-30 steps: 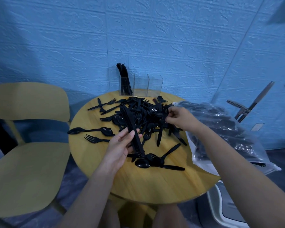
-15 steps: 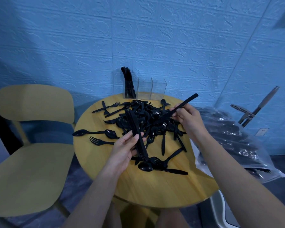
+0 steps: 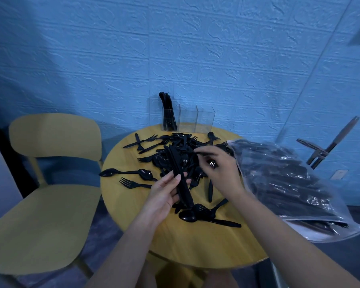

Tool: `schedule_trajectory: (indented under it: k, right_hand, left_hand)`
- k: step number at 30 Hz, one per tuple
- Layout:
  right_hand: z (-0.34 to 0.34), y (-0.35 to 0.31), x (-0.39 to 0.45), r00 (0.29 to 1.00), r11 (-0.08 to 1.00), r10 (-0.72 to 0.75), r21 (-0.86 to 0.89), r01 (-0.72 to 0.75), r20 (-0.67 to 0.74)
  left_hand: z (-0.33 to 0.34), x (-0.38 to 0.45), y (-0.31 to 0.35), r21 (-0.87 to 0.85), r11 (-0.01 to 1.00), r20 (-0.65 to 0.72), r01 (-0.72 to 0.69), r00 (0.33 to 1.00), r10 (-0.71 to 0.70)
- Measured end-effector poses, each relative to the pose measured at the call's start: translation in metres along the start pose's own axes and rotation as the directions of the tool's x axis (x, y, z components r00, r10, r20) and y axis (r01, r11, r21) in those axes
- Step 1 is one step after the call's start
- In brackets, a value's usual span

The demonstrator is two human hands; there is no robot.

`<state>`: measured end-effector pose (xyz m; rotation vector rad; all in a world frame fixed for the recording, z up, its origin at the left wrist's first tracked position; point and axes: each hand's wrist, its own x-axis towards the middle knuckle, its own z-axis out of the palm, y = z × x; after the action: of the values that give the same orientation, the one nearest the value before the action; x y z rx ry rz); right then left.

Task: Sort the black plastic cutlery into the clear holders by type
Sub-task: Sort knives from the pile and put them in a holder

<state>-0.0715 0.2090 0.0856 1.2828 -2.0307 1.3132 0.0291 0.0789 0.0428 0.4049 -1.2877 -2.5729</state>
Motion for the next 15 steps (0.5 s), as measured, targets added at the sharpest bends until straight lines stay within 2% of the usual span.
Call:
schedule_trajectory:
  k: [2, 4, 10, 15]
  right_hand:
    - [0.005, 0.002, -0.005, 0.963, 0.941, -0.246, -0.21, 0.264, 0.109]
    - [0.009, 0.008, -0.009, 0.919, 0.876, -0.333, -0.292, 0.385, 0.212]
    - [0.012, 0.012, -0.007, 0.877, 0.84, -0.348, -0.305, 0.448, 0.332]
    - [0.009, 0.011, -0.004, 0.892, 0.892, -0.283, -0.245, 0.38, 0.353]
  left_hand:
    - [0.003, -0.001, 0.002, -0.036, 0.999, 0.031, 0.014, 0.999, -0.013]
    - [0.004, 0.0, 0.004, -0.067, 0.997, 0.029, 0.027, 0.999, -0.025]
    - [0.004, 0.005, 0.008, -0.007, 1.0, 0.026, 0.019, 0.999, -0.018]
    - [0.006, 0.008, 0.016, 0.034, 0.999, 0.072, -0.004, 0.997, 0.001]
